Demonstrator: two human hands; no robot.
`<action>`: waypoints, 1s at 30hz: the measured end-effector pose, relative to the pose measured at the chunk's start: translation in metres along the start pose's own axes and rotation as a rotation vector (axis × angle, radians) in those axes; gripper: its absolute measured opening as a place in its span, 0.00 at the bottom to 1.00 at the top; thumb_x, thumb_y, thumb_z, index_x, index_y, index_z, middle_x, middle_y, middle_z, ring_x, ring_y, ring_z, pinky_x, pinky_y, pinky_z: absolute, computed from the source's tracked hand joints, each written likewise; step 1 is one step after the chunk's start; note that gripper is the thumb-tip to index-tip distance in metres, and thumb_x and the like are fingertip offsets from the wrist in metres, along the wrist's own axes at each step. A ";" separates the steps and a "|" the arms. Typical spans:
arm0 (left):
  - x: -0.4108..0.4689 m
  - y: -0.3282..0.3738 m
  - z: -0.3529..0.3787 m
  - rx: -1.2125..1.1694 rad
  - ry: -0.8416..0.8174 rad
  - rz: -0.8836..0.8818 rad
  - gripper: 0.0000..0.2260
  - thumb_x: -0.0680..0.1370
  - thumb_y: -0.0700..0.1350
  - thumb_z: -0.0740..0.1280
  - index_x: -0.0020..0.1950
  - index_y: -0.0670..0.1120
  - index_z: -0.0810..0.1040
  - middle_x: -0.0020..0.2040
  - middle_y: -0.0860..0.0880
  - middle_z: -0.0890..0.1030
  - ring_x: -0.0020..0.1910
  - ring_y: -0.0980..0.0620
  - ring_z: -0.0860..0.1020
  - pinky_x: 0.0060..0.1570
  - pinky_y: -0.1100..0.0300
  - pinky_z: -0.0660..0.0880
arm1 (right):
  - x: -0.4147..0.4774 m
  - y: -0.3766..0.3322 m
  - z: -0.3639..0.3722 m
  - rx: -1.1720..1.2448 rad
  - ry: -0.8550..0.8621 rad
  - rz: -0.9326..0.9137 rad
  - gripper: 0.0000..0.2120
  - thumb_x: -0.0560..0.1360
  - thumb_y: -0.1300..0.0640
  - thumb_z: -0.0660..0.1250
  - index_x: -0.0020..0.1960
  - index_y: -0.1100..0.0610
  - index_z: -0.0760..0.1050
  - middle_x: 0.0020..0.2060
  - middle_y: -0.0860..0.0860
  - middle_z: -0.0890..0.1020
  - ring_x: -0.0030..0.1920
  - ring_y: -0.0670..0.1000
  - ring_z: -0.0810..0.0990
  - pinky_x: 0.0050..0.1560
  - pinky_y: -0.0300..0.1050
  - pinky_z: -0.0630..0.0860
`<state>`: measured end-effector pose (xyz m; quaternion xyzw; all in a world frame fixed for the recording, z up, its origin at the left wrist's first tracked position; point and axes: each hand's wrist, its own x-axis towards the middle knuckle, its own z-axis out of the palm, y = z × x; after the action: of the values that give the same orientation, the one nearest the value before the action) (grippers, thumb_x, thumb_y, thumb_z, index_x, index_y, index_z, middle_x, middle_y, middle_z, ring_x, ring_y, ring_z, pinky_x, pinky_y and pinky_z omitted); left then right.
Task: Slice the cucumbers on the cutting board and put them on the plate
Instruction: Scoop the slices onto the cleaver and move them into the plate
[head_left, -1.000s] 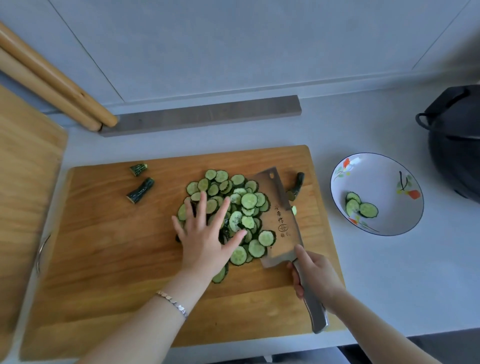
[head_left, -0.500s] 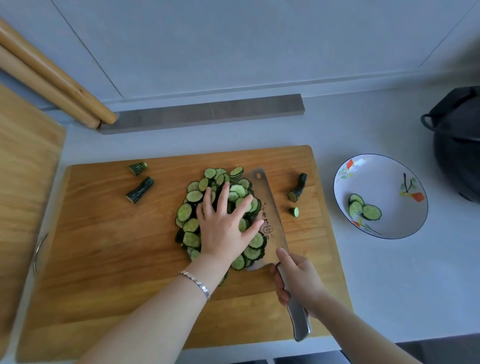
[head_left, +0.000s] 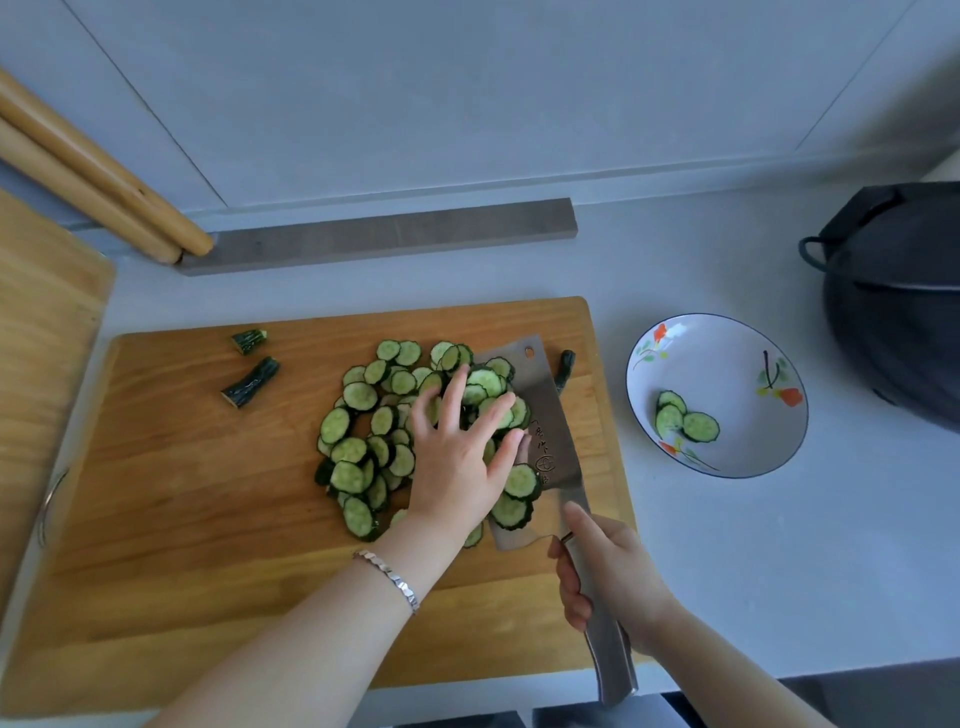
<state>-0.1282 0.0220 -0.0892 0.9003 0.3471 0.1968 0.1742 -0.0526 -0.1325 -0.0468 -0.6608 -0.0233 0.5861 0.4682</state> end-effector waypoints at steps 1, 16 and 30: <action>0.000 0.004 0.002 -0.008 0.000 0.005 0.16 0.75 0.56 0.60 0.58 0.52 0.79 0.68 0.40 0.68 0.61 0.36 0.63 0.58 0.40 0.67 | -0.002 -0.001 -0.004 0.006 -0.002 -0.003 0.20 0.81 0.51 0.55 0.39 0.65 0.70 0.20 0.54 0.68 0.17 0.52 0.64 0.20 0.39 0.65; 0.055 0.150 0.091 -0.228 -0.030 0.207 0.15 0.76 0.53 0.60 0.56 0.49 0.80 0.66 0.39 0.69 0.60 0.40 0.62 0.58 0.43 0.66 | -0.030 -0.027 -0.144 0.111 0.273 -0.002 0.20 0.82 0.52 0.55 0.38 0.64 0.69 0.21 0.55 0.66 0.17 0.52 0.62 0.21 0.40 0.64; 0.085 0.194 0.141 -0.063 -0.240 0.398 0.21 0.73 0.58 0.59 0.60 0.47 0.73 0.65 0.41 0.70 0.66 0.39 0.65 0.67 0.36 0.55 | -0.016 -0.045 -0.209 -0.143 0.427 -0.025 0.17 0.80 0.54 0.57 0.37 0.64 0.70 0.19 0.53 0.70 0.18 0.52 0.67 0.22 0.41 0.67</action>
<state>0.1046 -0.0791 -0.1033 0.9620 0.1334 0.1296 0.1999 0.1324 -0.2399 -0.0316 -0.8012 0.0265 0.4238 0.4216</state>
